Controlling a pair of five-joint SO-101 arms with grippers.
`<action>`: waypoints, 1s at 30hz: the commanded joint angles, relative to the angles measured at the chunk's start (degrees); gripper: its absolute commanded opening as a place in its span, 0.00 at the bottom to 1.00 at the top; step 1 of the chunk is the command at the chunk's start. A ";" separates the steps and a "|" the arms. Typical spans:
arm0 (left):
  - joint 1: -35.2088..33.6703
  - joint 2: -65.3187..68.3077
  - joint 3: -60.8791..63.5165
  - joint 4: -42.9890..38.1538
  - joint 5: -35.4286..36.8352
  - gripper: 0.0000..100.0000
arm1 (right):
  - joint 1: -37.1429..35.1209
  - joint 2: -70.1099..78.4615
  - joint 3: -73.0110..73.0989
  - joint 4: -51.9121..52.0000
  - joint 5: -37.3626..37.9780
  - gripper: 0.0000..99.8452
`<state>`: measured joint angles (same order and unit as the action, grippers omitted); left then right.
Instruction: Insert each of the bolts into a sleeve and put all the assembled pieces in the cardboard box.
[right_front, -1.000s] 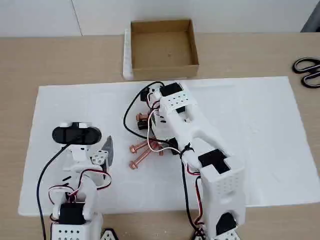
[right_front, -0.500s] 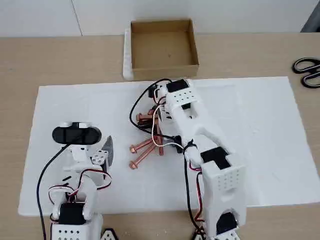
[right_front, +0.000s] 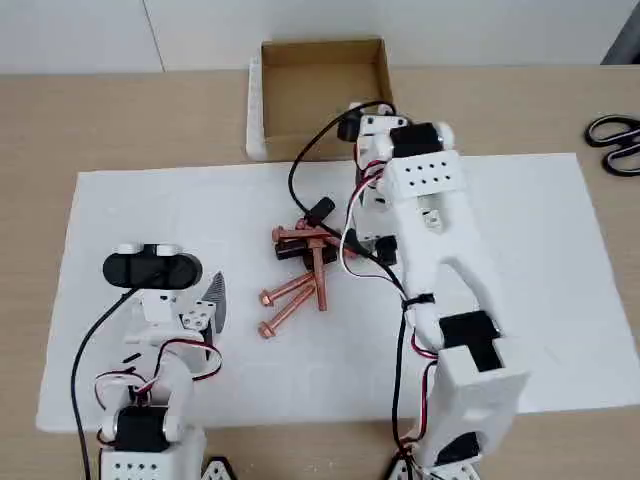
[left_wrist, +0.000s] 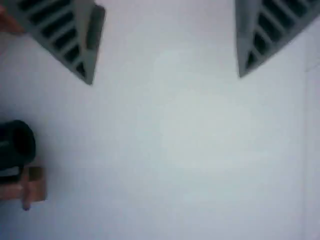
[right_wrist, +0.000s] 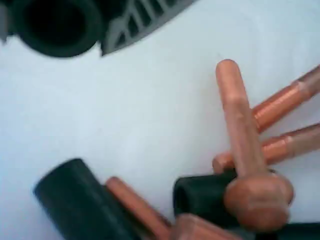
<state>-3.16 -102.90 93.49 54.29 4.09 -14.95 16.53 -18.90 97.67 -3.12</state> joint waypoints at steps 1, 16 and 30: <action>-0.88 0.88 -5.76 7.38 -4.48 0.18 | 1.63 -5.93 -2.81 1.27 0.35 0.01; -6.77 57.23 -53.93 15.38 -11.16 0.18 | 2.59 -7.25 -2.73 1.27 1.85 0.01; 20.48 101.98 -93.93 29.98 6.68 0.18 | 23.25 -7.34 -2.73 1.27 1.93 0.01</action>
<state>10.81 -5.41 3.12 83.82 7.25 5.01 13.27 -18.90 97.93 -1.89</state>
